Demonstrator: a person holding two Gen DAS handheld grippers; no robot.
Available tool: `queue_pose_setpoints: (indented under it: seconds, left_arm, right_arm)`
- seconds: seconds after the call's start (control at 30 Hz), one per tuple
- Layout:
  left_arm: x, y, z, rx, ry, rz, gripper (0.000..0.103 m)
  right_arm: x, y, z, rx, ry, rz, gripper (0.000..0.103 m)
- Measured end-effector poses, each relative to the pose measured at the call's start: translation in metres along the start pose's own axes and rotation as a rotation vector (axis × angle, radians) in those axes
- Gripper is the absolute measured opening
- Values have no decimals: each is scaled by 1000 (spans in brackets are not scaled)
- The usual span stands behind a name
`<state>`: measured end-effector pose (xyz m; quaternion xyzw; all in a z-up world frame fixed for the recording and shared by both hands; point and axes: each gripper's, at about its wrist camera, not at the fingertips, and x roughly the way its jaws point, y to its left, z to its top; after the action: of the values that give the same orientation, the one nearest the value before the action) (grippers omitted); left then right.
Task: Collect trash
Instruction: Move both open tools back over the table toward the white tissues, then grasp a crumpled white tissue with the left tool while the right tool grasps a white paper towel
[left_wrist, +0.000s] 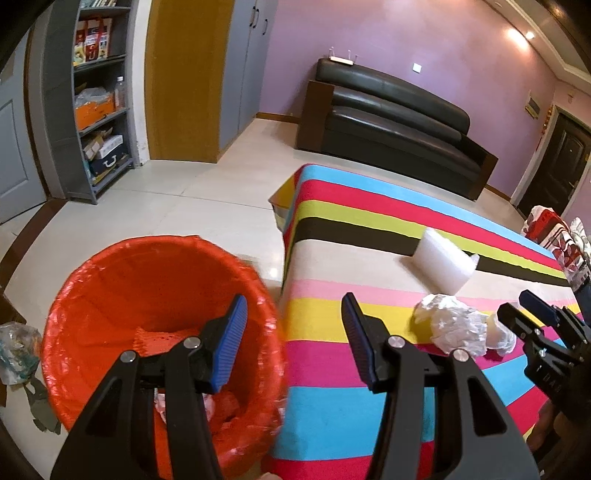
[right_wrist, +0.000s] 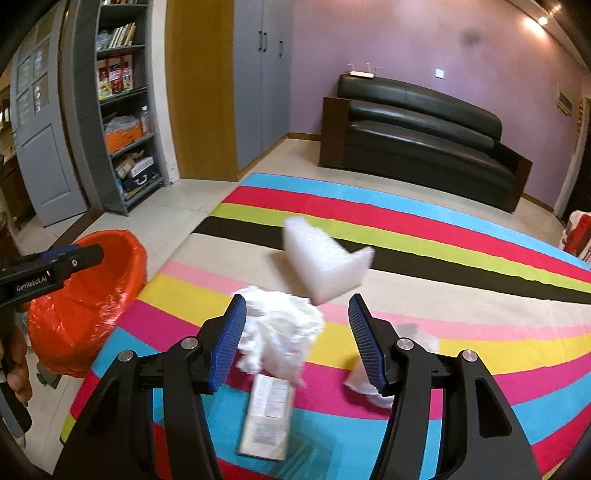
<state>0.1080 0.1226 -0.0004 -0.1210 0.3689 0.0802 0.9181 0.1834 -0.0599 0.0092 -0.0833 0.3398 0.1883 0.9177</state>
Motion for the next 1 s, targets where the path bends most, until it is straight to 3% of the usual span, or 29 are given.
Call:
queue_pose_setpoints:
  seconds: [0.77, 1.0]
  left_arm:
    - [44, -93, -12, 89, 47, -131, 55]
    - [54, -119, -19, 100, 76, -221, 59]
  right_arm:
    - [30, -74, -34, 87, 127, -67, 56]
    - [36, -77, -42, 80, 156, -63, 56]
